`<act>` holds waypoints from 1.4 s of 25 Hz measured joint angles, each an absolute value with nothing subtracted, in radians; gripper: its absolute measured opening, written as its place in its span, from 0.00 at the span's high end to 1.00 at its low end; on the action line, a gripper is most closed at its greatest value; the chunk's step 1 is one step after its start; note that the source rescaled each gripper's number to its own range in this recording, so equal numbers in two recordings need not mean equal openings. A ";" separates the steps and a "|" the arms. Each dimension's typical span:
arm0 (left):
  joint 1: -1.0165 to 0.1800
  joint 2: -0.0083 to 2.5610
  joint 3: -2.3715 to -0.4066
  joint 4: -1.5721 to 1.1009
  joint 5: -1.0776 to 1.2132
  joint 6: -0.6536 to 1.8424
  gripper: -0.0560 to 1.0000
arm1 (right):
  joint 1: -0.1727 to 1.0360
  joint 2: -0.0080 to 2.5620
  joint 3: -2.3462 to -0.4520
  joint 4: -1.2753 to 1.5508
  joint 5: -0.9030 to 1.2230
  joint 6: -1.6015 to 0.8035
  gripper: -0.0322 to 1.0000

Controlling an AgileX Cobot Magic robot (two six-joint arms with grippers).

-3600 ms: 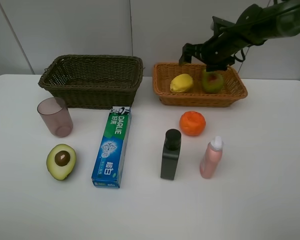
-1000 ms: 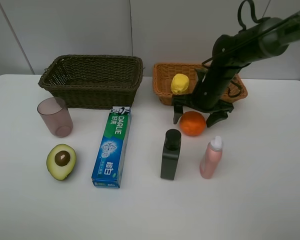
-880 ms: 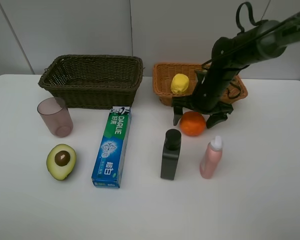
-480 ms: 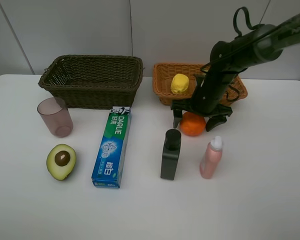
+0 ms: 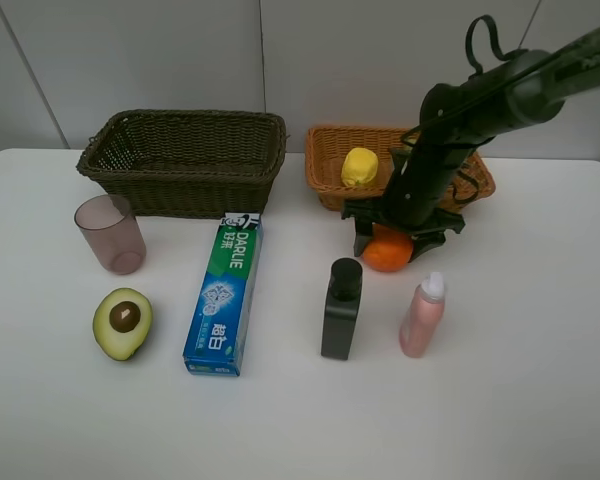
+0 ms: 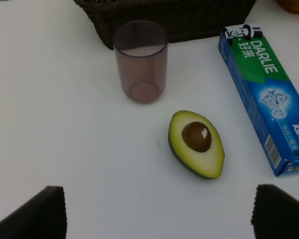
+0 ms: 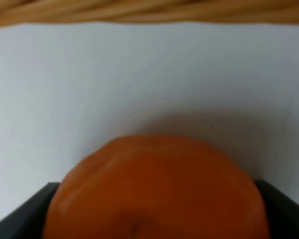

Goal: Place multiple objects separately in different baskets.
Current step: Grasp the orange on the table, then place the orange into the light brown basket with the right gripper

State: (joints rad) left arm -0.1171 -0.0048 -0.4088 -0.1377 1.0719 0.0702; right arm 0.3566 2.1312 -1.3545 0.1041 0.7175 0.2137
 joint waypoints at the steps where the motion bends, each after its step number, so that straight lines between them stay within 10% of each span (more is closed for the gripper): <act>1: -0.117 -0.005 -0.409 -0.138 1.072 0.070 0.02 | 0.357 2.131 -1.354 0.104 0.717 0.214 0.36; 35: -0.117 -0.005 -0.409 -0.138 1.072 0.070 0.02 | 0.357 1.901 -1.433 0.022 0.877 0.227 0.36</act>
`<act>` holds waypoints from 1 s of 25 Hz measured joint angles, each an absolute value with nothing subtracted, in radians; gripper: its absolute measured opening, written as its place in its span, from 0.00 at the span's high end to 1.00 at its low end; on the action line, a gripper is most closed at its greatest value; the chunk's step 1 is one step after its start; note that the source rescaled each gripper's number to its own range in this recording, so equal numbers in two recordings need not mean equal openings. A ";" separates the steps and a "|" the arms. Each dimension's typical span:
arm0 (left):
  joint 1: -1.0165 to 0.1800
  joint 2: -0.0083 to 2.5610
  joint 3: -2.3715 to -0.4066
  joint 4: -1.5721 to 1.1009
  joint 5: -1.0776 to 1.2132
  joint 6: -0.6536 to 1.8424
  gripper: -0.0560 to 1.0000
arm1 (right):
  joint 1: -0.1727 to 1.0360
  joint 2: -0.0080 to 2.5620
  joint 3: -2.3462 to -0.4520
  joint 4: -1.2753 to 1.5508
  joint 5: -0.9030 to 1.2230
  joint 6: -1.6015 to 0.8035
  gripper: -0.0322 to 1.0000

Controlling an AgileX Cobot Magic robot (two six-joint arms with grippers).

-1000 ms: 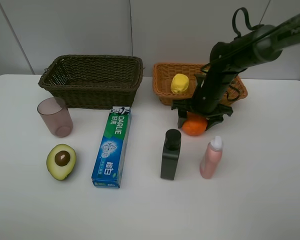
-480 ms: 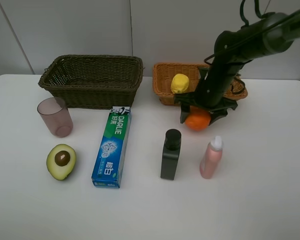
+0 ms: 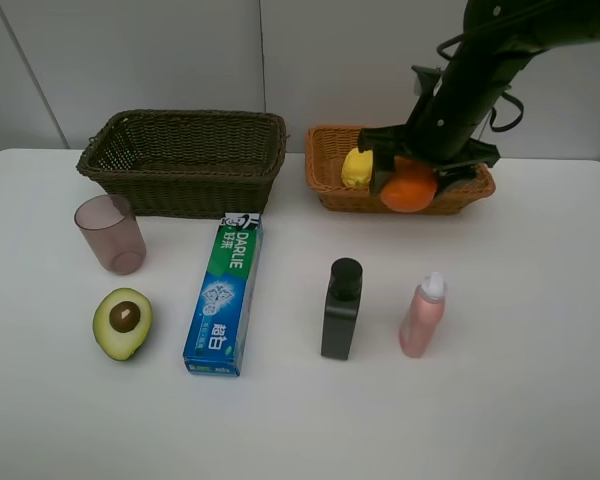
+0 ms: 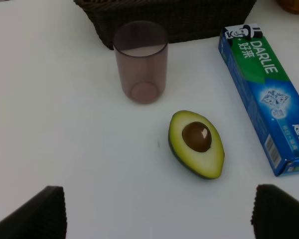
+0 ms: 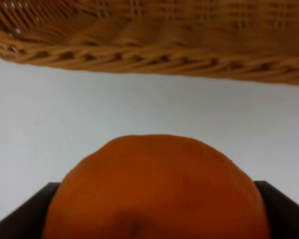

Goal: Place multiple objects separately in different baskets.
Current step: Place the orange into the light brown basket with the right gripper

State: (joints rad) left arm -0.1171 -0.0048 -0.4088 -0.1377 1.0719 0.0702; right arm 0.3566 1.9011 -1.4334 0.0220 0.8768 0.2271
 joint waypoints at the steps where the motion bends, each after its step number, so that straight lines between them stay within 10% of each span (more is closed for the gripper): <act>1: -0.117 -0.005 -0.409 -0.138 1.072 0.070 0.02 | 0.357 1.900 -1.462 0.012 0.891 0.227 0.36; 25: -0.117 -0.005 -0.409 -0.138 1.072 0.070 0.02 | 0.324 2.066 -1.642 -0.087 0.597 0.204 0.36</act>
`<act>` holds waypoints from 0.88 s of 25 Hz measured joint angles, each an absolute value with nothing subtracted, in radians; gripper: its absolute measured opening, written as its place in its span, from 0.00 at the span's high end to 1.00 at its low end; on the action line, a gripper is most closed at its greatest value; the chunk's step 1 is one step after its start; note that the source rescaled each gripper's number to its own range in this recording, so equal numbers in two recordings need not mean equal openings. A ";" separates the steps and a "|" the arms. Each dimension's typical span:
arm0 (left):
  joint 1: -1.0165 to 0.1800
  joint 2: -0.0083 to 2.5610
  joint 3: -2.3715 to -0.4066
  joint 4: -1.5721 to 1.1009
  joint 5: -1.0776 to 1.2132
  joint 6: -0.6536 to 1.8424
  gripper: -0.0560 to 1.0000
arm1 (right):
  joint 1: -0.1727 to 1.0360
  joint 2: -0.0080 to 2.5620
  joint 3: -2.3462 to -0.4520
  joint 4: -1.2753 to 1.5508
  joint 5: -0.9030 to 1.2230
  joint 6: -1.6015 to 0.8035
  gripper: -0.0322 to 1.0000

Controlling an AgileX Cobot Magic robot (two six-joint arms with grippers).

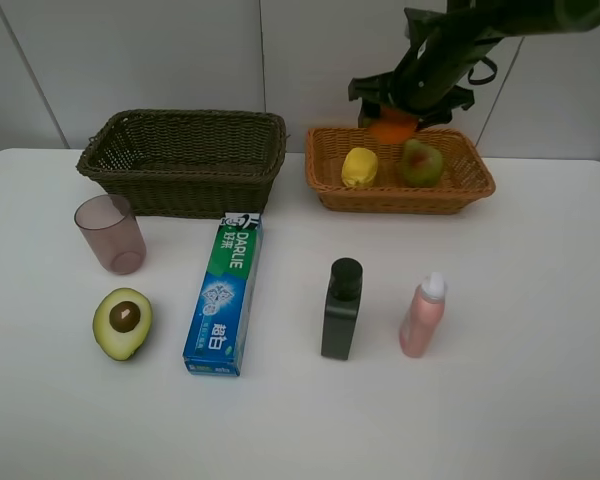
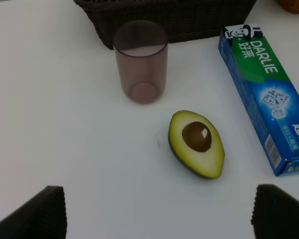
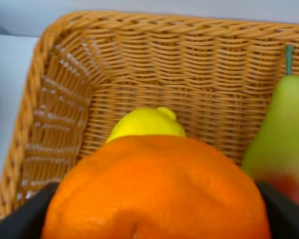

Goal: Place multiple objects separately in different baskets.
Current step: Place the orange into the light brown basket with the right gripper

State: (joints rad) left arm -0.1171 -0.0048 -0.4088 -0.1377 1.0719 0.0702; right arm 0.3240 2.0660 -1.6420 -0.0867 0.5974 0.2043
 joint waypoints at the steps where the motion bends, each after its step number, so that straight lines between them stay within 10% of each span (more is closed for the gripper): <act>1: -0.117 -0.005 -0.409 -0.138 1.072 0.070 0.02 | 0.324 2.077 -1.642 -0.090 0.586 0.203 0.36; 22: -0.117 -0.005 -0.409 -0.139 1.072 0.070 0.02 | 0.286 2.139 -1.642 -0.116 0.546 0.201 0.36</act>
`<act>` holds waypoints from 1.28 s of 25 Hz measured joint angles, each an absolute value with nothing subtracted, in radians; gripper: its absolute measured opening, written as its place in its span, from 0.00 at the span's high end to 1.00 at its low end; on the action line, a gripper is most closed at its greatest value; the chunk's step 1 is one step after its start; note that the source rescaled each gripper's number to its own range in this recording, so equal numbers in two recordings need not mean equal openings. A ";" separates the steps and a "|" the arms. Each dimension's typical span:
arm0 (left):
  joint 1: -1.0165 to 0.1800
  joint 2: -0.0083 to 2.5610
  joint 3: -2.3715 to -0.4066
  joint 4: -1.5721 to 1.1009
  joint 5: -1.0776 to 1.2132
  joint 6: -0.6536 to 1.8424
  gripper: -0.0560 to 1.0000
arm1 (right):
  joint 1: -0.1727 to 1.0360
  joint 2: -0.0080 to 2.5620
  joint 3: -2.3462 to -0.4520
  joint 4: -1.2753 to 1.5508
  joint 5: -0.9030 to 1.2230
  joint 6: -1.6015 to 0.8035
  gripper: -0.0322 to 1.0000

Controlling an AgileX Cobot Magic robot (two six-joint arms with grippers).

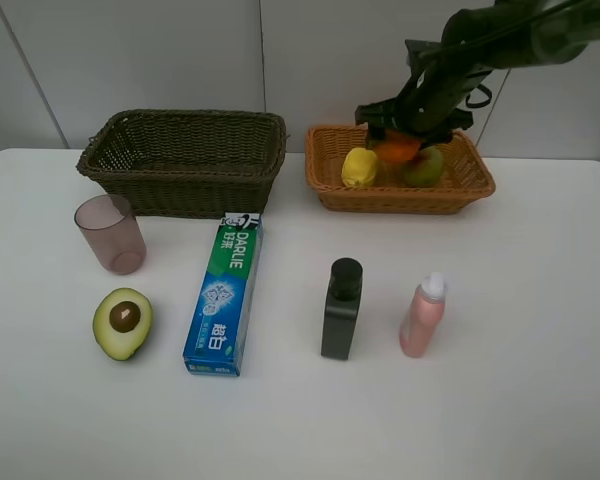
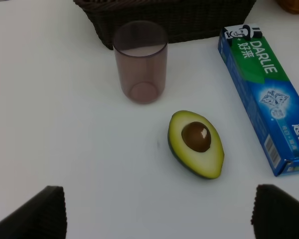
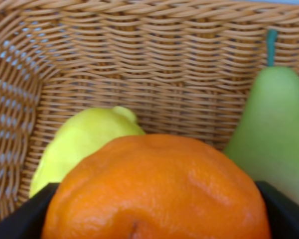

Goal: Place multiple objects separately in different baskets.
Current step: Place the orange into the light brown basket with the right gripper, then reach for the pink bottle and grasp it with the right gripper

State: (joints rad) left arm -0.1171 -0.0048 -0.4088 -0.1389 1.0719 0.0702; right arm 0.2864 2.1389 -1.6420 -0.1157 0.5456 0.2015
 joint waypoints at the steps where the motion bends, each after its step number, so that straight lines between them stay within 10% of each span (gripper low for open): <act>1: -0.117 -0.005 -0.409 -0.139 1.072 0.070 0.02 | 0.285 2.139 -1.642 -0.117 0.546 0.201 0.36; 11: -0.117 -0.005 -0.409 -0.139 1.072 0.070 0.02 | 0.285 2.139 -1.642 -0.117 0.539 0.201 0.35; 18: -0.117 -0.005 -0.409 -0.139 1.072 0.070 0.02 | 0.285 2.139 -1.642 -0.151 0.539 0.233 0.02; 32: -0.117 -0.005 -0.409 -0.139 1.072 0.070 0.02 | 0.285 2.139 -1.642 -0.160 0.564 0.240 0.00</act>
